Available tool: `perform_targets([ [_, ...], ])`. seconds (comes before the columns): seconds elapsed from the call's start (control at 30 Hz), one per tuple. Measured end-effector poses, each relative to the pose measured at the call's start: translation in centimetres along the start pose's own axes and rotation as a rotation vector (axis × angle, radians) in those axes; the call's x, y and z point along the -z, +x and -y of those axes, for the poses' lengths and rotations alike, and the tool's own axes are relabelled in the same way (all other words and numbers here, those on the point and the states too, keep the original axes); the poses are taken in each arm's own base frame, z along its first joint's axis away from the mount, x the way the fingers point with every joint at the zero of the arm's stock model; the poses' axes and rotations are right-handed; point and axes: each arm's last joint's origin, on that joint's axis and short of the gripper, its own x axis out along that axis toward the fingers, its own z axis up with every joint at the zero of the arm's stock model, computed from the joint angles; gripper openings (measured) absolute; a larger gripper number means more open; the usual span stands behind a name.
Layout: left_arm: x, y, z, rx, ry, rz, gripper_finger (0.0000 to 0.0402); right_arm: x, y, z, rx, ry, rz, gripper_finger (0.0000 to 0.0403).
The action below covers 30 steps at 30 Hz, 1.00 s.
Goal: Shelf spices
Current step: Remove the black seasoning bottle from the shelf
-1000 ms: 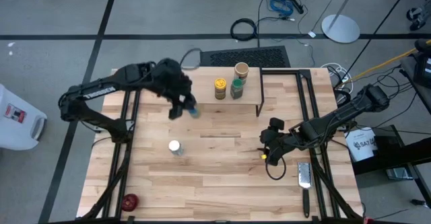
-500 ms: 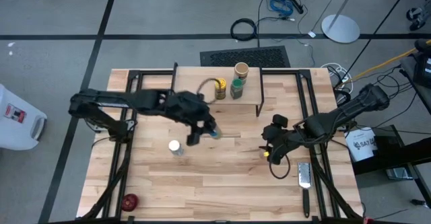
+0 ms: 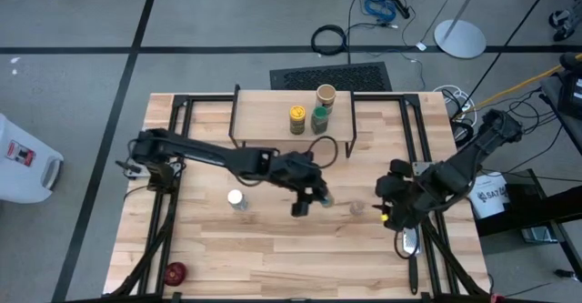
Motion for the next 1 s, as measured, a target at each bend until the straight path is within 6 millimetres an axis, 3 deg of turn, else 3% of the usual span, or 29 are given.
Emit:
perform_targets([
  [0.23,1.4,3.9,-0.2,0.004,-0.025,-0.021,0.0216,1.0,-0.3,0.4,0.081,0.025,-0.017,0.024],
  [0.47,1.1,6.6,-0.1,0.031,-0.026,-0.037,0.0216,1.4,-0.5,0.3,0.082,0.032,-0.022,0.024],
  [1.0,0.6,7.3,-0.1,0.021,-0.06,-0.183,0.0216,1.3,-0.6,0.3,0.097,0.028,-0.003,0.024],
])
